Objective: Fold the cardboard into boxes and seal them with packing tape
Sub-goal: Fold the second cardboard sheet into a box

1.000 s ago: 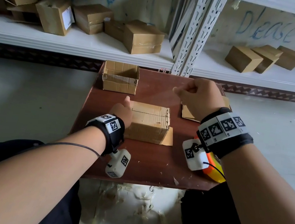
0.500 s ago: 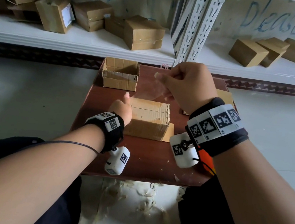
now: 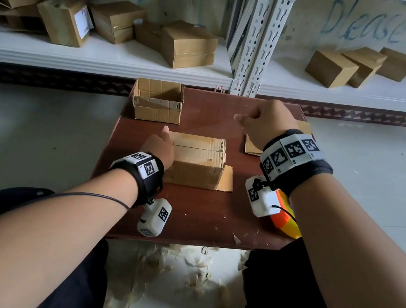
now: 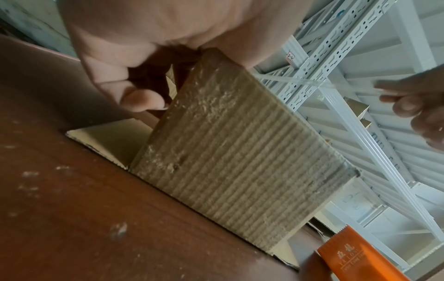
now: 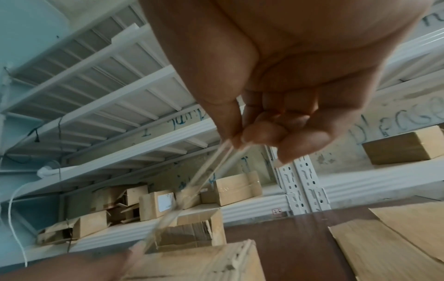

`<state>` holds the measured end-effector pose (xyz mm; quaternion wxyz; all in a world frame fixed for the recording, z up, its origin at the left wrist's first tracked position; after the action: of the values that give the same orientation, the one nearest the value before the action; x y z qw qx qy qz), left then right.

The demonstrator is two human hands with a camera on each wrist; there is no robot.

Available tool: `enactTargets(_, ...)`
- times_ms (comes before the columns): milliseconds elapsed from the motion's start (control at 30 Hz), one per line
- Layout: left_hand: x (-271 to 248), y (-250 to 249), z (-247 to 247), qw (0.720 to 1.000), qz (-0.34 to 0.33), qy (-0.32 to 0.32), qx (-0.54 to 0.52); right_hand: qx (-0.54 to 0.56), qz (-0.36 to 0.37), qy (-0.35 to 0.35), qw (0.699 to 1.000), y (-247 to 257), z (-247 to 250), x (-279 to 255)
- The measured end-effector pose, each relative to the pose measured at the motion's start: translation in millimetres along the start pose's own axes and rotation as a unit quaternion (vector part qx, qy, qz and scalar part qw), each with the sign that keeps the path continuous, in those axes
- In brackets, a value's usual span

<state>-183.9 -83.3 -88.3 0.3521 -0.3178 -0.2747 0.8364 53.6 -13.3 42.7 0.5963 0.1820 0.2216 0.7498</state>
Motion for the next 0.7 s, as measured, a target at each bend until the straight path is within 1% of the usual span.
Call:
enactTargets(133, 0, 0, 0, 1.000, -0.007, 0.006, -0.007, -0.021, -0.032, 0.025, 0.999, -15, -5, 3)
enactTargets(267, 0, -1, 0, 1.000, -0.013, 0.007, 0.004, -0.011, -0.060, 0.038, 0.997, -28, -13, 4)
enactTargets(367, 2, 0, 0, 1.000, -0.012, 0.008, 0.015, -0.017, -0.073, 0.061, 0.995, -34, -22, 5)
enactTargets(467, 4, 1, 1, 1.000, -0.012, 0.005, 0.018, 0.020, -0.095, 0.088, 0.991, -41, -31, 5)
enactTargets(533, 5, 0, 1, 1.000, -0.017, 0.002, 0.020, 0.033, -0.097, 0.087, 0.991, -43, -33, 4)
enactTargets(700, 5, 0, 2, 0.999, -0.018, 0.002, 0.026, 0.007, -0.098, 0.084, 0.992, -47, -35, 3)
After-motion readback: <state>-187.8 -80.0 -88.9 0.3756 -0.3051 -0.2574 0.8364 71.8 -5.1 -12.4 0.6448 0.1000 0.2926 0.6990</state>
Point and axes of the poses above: each hand's wrist, its own x-axis towards the middle knuckle, its own z-axis out of the back of the hand, y = z × x, the point moved 7 cm from there along x, towards the middle knuckle, and after that the axes turned 4 degrees about y, right-handed, at the moved point
